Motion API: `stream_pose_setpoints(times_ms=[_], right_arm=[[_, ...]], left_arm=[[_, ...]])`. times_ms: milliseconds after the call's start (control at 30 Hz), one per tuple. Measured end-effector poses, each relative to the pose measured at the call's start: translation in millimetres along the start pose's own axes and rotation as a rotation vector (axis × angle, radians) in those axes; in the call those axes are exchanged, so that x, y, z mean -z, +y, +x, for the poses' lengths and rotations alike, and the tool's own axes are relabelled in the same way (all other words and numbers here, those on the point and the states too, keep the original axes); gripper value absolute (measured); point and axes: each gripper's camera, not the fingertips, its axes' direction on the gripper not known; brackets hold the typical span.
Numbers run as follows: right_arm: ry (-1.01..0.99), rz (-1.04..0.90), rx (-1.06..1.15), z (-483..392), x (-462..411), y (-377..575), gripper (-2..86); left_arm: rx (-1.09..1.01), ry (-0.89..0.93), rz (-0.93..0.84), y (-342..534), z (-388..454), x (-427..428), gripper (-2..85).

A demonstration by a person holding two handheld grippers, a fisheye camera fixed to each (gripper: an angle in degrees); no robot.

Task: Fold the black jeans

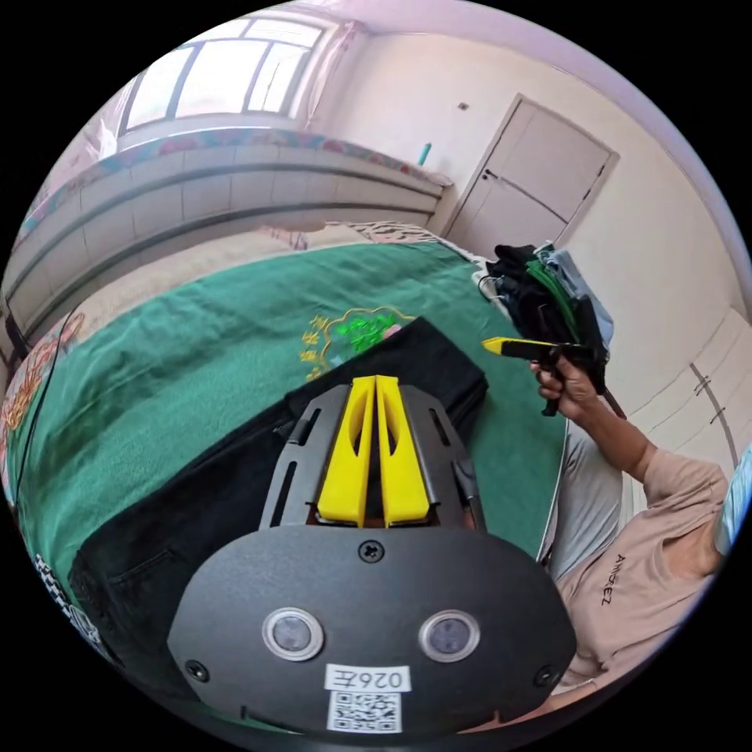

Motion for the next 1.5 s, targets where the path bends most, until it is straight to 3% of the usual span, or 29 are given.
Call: stream_pose_setpoints(times_ms=[100,233,300,567,700,833,967,1067,1133,1300,1500], right_arm=[[0.061,-0.078,0.02,6,-30,-3,10.2],[-0.029,-0.205,-0.014,15,-83,3,11.7],[0.022,-0.177,0.026,7,-97,11,3.7],[0.09,-0.073,0.294,-33,-114,39,0.0],[0.154,-0.032,0.491,-69,-130,65,-0.3],[0.27,-0.021,0.645,-95,-155,93,-0.1],[0.273,0.029,0.639,-92,-164,108,4.7],[0.249,-0.009,0.587,-83,-176,110,14.3],[0.208,-0.049,0.565,-79,-191,112,15.3],[0.265,-0.08,0.483,-59,-218,108,0.9],[0.166,-0.111,0.398,-9,-151,108,-0.7]], left_arm=[[-0.051,0.03,-0.088,-35,26,-34,-0.9],[-0.042,0.104,-0.311,-72,41,-117,-0.1],[-0.013,0.146,-0.305,-79,43,-137,1.1],[0.069,0.255,-0.381,-106,39,-176,18.5],[0.091,0.299,-0.432,-118,38,-187,22.9],[0.058,0.078,-0.518,-122,43,-194,13.6],[0.084,0.092,-0.505,-118,29,-188,6.4],[0.137,0.151,-0.456,-110,12,-182,5.1],[0.167,0.18,-0.431,-104,5,-180,4.9],[0.161,0.156,-0.407,-103,18,-177,4.2],[0.03,0.221,-0.428,-133,89,-185,4.3]])
